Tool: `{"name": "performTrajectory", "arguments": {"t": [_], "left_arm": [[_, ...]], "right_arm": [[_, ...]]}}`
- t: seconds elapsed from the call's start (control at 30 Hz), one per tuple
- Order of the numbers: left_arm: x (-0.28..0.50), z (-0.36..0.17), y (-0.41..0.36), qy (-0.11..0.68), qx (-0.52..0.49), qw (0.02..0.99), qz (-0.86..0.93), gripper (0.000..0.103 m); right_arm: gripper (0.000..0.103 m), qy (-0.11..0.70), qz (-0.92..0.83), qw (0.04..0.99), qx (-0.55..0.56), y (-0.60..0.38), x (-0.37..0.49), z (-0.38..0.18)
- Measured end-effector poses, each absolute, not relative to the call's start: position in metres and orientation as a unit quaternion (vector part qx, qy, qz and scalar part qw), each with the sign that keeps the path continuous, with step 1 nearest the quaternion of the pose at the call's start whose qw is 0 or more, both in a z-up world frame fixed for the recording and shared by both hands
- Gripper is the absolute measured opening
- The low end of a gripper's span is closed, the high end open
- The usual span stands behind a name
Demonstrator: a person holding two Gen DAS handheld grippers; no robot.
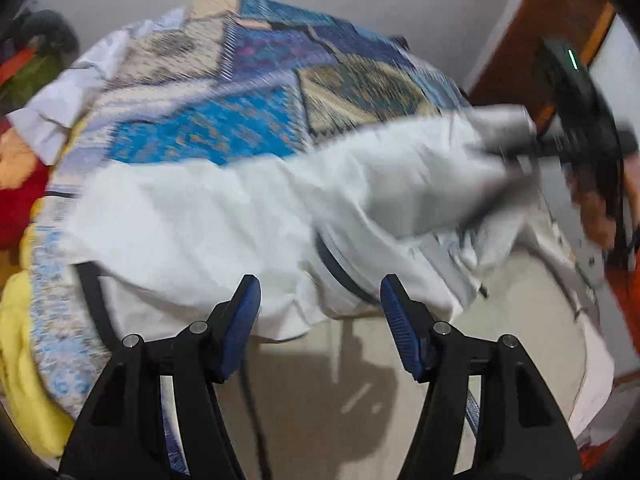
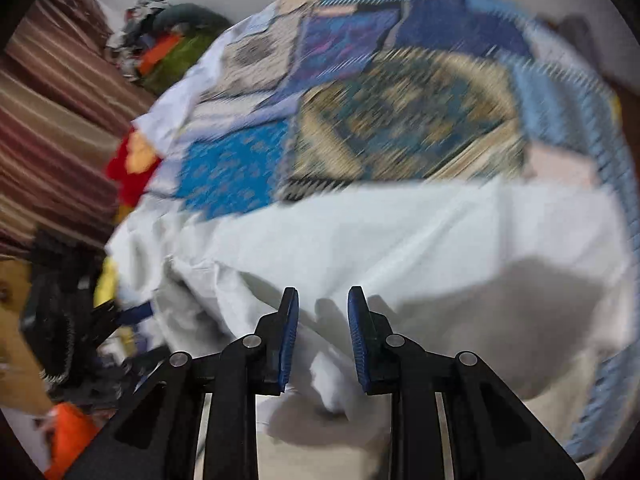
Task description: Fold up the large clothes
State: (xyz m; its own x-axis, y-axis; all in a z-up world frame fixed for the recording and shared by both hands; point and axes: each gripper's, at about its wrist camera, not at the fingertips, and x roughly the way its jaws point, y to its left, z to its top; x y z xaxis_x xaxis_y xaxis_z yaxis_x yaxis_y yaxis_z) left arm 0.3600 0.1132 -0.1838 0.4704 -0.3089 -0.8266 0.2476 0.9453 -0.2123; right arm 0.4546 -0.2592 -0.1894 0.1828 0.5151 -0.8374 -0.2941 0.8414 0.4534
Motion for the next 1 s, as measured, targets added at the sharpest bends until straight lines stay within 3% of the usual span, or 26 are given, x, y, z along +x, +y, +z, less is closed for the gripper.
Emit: {"name": "performTrajectory", "arguments": {"t": [0.23,0.4,0.53,0.67,0.8,1.0], "left_arm": [[0.377,-0.131,0.153,0.435,-0.067,0.895,-0.076,0.062],[0.382,-0.169,0.113,0.485,-0.069,0.864,-0.113,0.062],[0.369,-0.214,0.069,0.528,0.002,0.839,-0.131,0.062],[0.352,-0.242,0.048,0.515,0.076,0.849,-0.094,0.077],[0.351,-0.237,0.062,0.521,0.044,0.848,-0.089,0.078],[0.323,-0.188,0.111,0.483,0.014,0.874,-0.057,0.078]], "right_arm": [[0.021,0.579,0.327,0.746,0.040,-0.245,0.385,-0.186],[0.021,0.586,0.318,0.745,0.006,-0.241,0.342,-0.200],[0.021,0.563,0.301,0.769,-0.009,-0.246,0.326,-0.188],[0.021,0.537,0.272,0.798,-0.032,-0.252,0.321,-0.180],[0.021,0.547,0.261,0.794,-0.055,-0.251,0.318,-0.196],[0.021,0.508,0.242,0.825,-0.058,-0.276,0.295,-0.161]]}}
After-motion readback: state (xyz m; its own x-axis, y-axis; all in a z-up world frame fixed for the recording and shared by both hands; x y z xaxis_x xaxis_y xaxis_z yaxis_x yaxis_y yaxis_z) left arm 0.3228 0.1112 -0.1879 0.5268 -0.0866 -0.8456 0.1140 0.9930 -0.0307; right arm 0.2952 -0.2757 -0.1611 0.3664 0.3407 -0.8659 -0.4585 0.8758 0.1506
